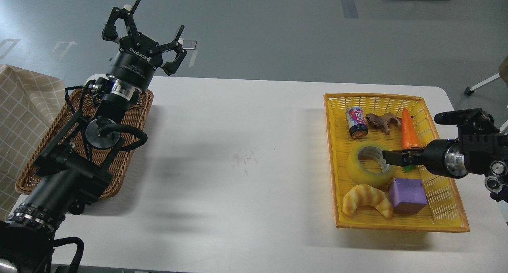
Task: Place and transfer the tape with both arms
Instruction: 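Close the right gripper on the tape roll's rim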
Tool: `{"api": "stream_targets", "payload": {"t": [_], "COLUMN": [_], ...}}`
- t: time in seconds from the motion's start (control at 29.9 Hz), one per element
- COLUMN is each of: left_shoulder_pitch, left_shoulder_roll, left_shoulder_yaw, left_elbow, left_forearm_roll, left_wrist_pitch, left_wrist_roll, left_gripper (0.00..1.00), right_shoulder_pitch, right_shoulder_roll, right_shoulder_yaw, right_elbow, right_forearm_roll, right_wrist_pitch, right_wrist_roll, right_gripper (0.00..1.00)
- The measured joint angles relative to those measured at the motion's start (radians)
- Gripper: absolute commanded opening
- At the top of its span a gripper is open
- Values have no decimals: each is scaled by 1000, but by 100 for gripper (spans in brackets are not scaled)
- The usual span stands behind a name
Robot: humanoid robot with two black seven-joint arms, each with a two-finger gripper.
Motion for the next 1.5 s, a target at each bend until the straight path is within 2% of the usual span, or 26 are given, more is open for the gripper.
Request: {"api": "stream_targets", "payload": {"t": [0.17,0.3,0.4,0.47,0.57,0.6,0.67,0.74,0.9,0.97,1.24,1.5], "left_shoulder_pitch": [0,0,0,0,0,0,0,0,0,0,-1,-4], "left_shoulder_roll": [-2,-3,-2,-2,-1,-1,-1,-1,-2,-3,-2,-2], "left_shoulder_yaw": [0,-1,-1,-1,-1,-1,-1,-1,-1,-1,-2,-5], "left_elbow": [0,0,0,1,1,1,1,1,1,1,1,1], "left_forearm_roll": [0,0,0,0,0,0,0,0,0,0,-1,-1], "left_wrist_pitch": [0,0,0,0,0,0,0,0,0,0,0,0], "left_wrist_roll": [0,0,0,0,0,0,0,0,0,0,0,-1], "left_gripper": [98,98,98,98,98,98,98,98,98,98,98,98], "right_shoulder_pitch": [-1,5,8,8,6,5,4,3,6,9,33,97], "right_shoulder_roll": [22,30,41,45,52,53,53,54,54,54,32,-85], "right_shoulder_yaw": [-2,-25,-38,-42,-45,-45,-45,-45,-45,-45,-42,-34], "right_elbow": [-11,-13,-14,-15,-15,-15,-15,-15,-15,-13,3,104], "right_forearm_roll": [0,-2,-2,-2,-7,-12,-21,-25,-27,-27,-20,-12], "right_wrist_pitch": [0,0,0,0,0,0,0,0,0,0,0,0], "right_wrist_roll": [0,0,0,0,-3,-4,-4,-5,-5,-6,-14,-14], "right_gripper": [76,68,67,55,53,45,38,26,11,0,0,0]}}
